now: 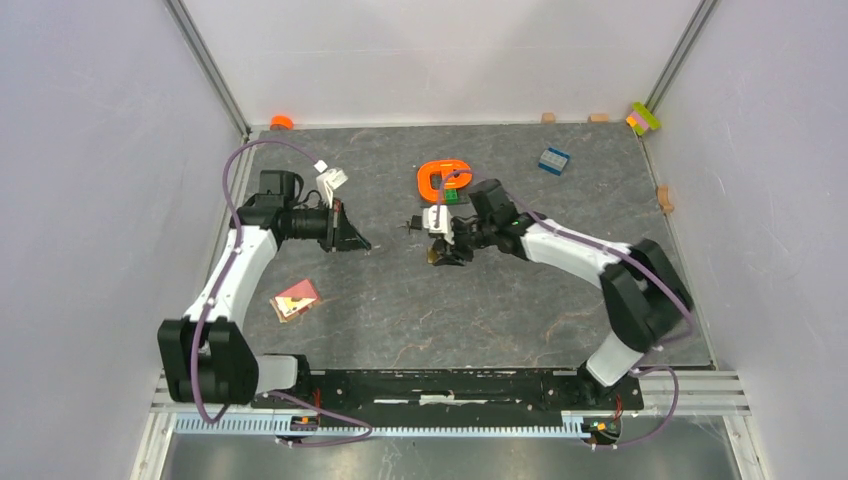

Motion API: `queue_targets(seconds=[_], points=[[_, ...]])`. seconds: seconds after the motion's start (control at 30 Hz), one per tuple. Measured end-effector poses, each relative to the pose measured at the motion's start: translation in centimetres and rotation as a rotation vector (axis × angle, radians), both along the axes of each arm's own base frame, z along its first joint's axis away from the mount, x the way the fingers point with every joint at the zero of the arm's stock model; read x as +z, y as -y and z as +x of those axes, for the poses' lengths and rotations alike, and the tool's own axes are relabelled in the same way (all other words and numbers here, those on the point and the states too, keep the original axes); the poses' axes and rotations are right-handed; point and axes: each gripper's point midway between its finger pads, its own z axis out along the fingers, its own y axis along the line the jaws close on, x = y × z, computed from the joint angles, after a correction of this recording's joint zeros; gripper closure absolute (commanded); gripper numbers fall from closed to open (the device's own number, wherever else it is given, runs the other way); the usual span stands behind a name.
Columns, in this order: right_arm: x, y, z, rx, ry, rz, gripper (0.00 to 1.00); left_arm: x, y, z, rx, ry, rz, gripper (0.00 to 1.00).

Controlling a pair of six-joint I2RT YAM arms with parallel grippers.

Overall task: Unlock with the key
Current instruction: Pick up the lock from the center of the board, then unlock the lock.

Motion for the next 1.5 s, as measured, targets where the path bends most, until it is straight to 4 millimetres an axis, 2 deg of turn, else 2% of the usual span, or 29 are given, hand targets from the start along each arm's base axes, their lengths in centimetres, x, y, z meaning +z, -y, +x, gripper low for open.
queue_targets(seconds=[0.13, 0.23, 0.43, 0.73, 0.87, 1.13, 1.5], points=[[5.1, 1.0, -2.3, 0.075, 0.112, 0.103, 1.0, 0.2, 1.4, 0.5, -0.046, -0.112, -0.066, 0.98], [7.8, 1.6, -4.3, 0.123, 0.178, 0.161, 1.0, 1.0, 3.2, 0.1, -0.119, -0.182, -0.102, 0.98], [10.7, 2.6, -6.9, 0.195, 0.245, 0.216, 1.0, 3.7, 6.2, -2.0, -0.246, -0.218, -0.15, 0.98], [10.0, 3.2, -7.9, 0.231, 0.229, 0.194, 1.0, 5.5, 9.9, -5.6, -0.379, -0.295, -0.169, 0.98], [10.0, 3.3, -7.4, 0.206, 0.232, 0.184, 1.0, 5.5, 10.6, -5.2, -0.362, -0.319, -0.183, 0.98], [10.2, 3.5, -6.3, 0.144, 0.235, 0.169, 1.0, 4.1, 11.5, -5.4, -0.328, -0.406, -0.193, 0.98], [10.7, 3.4, -6.1, 0.128, 0.232, 0.181, 1.0, 3.9, 12.1, -4.4, -0.308, -0.354, -0.18, 0.98]])
